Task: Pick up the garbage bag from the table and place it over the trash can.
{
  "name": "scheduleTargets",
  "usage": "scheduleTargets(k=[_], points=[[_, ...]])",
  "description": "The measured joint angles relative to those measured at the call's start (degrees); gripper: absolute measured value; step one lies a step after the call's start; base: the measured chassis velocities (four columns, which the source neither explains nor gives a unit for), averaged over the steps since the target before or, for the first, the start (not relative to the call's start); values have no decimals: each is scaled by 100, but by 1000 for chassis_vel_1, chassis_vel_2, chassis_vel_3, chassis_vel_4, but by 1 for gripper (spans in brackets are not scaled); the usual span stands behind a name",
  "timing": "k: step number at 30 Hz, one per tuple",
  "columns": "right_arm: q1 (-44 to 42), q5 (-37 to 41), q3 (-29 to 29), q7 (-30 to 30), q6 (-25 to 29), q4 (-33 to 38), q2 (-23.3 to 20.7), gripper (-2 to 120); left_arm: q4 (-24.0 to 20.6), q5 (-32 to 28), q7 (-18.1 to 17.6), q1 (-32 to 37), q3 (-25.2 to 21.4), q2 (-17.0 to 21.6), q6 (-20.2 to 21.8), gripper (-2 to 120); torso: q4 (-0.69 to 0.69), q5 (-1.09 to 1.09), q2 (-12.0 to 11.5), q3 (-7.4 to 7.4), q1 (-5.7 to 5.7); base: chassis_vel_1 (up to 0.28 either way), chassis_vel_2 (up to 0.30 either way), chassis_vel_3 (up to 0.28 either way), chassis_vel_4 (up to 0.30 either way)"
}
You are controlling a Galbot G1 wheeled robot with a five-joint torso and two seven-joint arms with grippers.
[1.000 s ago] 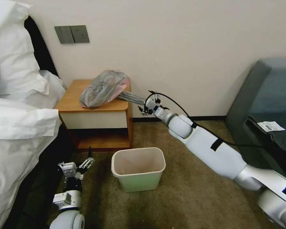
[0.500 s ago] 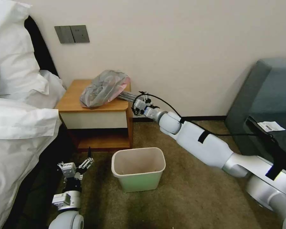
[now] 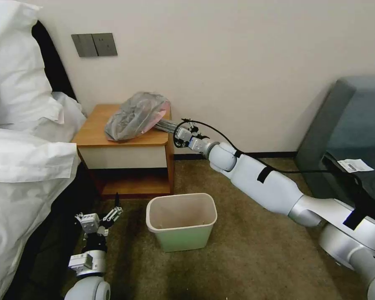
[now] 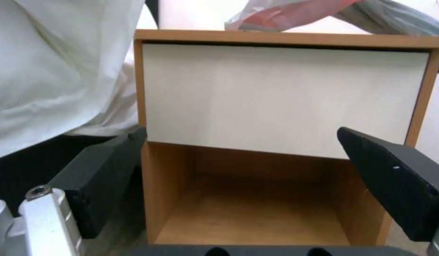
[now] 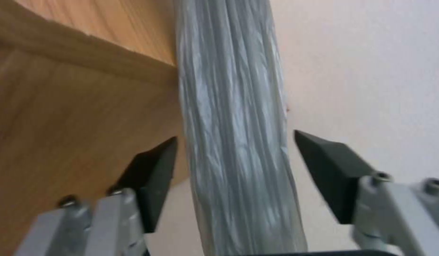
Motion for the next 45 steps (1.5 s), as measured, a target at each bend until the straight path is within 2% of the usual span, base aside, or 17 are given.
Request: scheduleTargets(k=[3, 4, 7, 8, 11, 12, 15, 16, 18, 25, 30, 33, 37, 38, 42, 43, 45], points=[[2, 2, 0, 1, 12, -30, 24, 52, -1, 14, -3, 6, 1, -18, 0, 100, 0, 0, 0, 0, 0, 0, 0, 0, 0], [2, 2, 0, 1, 12, -30, 24, 52, -1, 14, -3, 6, 1, -18, 0, 100, 0, 0, 0, 0, 0, 0, 0, 0, 0], [4, -12, 2, 14, 39, -101, 52, 39, -15, 26, -5, 18, 1, -38, -3, 100, 0, 0, 0, 0, 0, 0, 0, 0, 0], [4, -12, 2, 14, 39, -101, 52, 39, -15, 26, -5, 18, 1, -38, -3, 100, 0, 0, 0, 0, 0, 0, 0, 0, 0], [4, -20, 20, 26, 81, -144, 66, 24, -16, 47, -5, 35, 1, -59, -19, 100, 0, 0, 0, 0, 0, 0, 0, 0, 0], [4, -20, 20, 26, 81, -144, 66, 24, -16, 47, -5, 35, 1, -59, -19, 100, 0, 0, 0, 0, 0, 0, 0, 0, 0], [3, -19, 43, 36, 113, -145, 59, 9, -16, 59, -5, 34, 3, -69, -25, 100, 0, 0, 0, 0, 0, 0, 0, 0, 0], [3, -19, 43, 36, 113, -145, 59, 9, -16, 59, -5, 34, 3, -69, -25, 100, 0, 0, 0, 0, 0, 0, 0, 0, 0], [1, -14, 51, 47, 127, -141, 58, 0, -16, 61, -5, 26, 3, -69, -25, 100, 0, 0, 0, 0, 0, 0, 0, 0, 0], [-44, 26, 126, 180, 203, -86, 58, 0, -16, 60, -5, 19, -16, -50, -26, 100, 0, 0, 0, 0, 0, 0, 0, 0, 0], [-194, 244, 323, 393, 226, 216, -23, 0, 8, 50, -11, 25, -70, -41, -52, 100, 2, -1, 0, 0, 0, 0, 0, 0, 0], [-465, 576, 507, 679, 185, 648, -146, 0, 71, 48, -17, 28, -132, -42, -93, 100, 1, 0, 0, 0, 0, 0, 0, 0, 0], [-1447, 1192, 1033, 1246, -40, 1788, -364, 0, 256, -25, -137, 8, -249, -110, -171, 100, 0, 1, 0, 0, 0, 0, 0, 0, 0], [-1447, 1192, 1033, 1246, -40, 1788, -364, 0, 256, -25, -137, 8, -249, -110, -171, 100, 0, 1, 0, 0, 0, 0, 0, 0, 0], [-2500, 1218, 1413, 1353, -134, 2967, -625, 0, 265, -268, -213, -27, -309, -66, -170, 100, -1, 0, 1, -1, -1, 0, 0, 0, 0], [-2500, 1218, 1413, 1353, -134, 2967, -625, 0, 265, -268, -213, -27, -309, -66, -170, 100, -1, 0, 1, -1, -1, 0, 0, 0, 0], [-3015, 1111, 1523, 1355, -149, 3444, -722, 0, 201, -450, -239, -60, -342, -13, -124, 100, 0, 0, 1, -1, -1, 0, 0, 0, 0]])
